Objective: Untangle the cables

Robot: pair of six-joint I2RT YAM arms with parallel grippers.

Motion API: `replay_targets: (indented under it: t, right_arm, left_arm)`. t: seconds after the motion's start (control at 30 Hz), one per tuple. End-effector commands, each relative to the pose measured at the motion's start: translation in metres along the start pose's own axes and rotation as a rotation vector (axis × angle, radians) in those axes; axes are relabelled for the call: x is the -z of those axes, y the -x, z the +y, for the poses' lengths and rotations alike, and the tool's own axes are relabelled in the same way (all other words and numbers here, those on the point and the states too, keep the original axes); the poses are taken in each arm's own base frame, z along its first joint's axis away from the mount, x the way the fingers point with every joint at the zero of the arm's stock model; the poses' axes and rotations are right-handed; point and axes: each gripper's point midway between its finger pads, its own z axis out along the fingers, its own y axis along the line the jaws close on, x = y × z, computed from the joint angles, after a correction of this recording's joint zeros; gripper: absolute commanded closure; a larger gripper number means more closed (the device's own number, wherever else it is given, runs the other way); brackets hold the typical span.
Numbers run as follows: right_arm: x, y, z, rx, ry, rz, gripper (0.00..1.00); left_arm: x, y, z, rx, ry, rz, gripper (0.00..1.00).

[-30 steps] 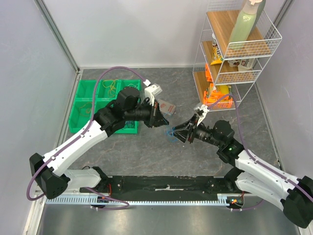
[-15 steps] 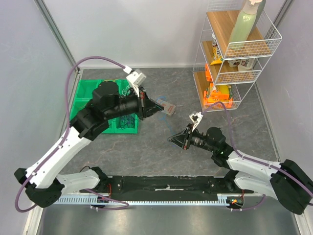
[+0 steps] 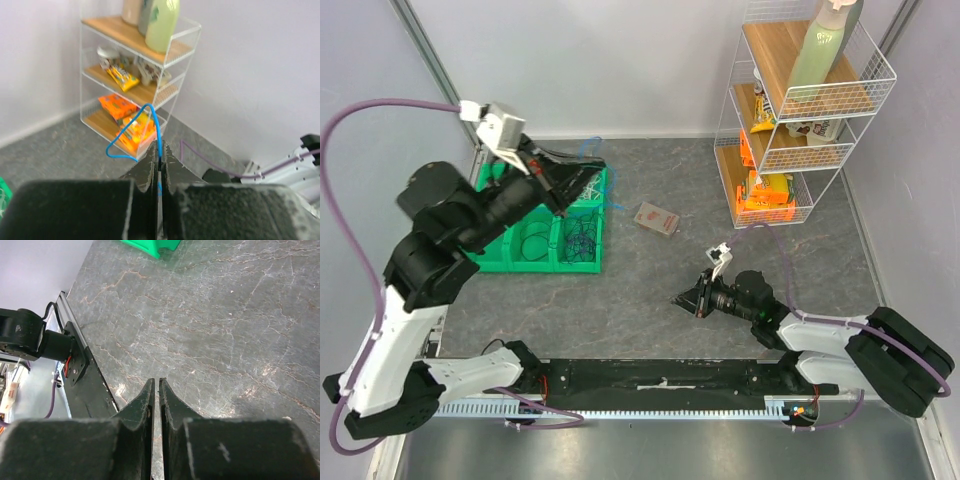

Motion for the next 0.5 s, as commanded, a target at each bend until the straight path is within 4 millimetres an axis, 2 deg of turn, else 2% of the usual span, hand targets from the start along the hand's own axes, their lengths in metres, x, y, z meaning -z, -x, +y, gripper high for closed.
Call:
replay_targets:
  t: [0.0, 0.07, 0.17, 0.37, 0.47]
  right_arm:
    - [-0.001, 0.005, 0.001, 0.019, 0.004, -0.024, 0.87]
    - [-0.001, 0.006, 0.002, 0.024, 0.004, -0.022, 0.86]
    - [0.000, 0.013, 0.003, 0.035, -0.007, -0.040, 0.83]
    - [0.011, 0.025, -0.003, 0.064, -0.078, -0.094, 0.76]
    - [0.018, 0.030, -0.010, 0.082, -0.127, -0.124, 0.74]
  left_arm:
    - [0.018, 0.040, 0.005, -0.091, 0.059, -0.107, 0.98]
    - [0.018, 0.041, 0.003, -0.090, 0.051, -0.106, 0.98]
    - [0.013, 0.032, 0.004, -0.077, 0.048, -0.082, 0.98]
    - [-0.005, -0.013, 0.012, -0.040, 0.042, 0.030, 0.98]
    - [-0.010, -0.031, 0.025, -0.041, 0.097, 0.070, 0.98]
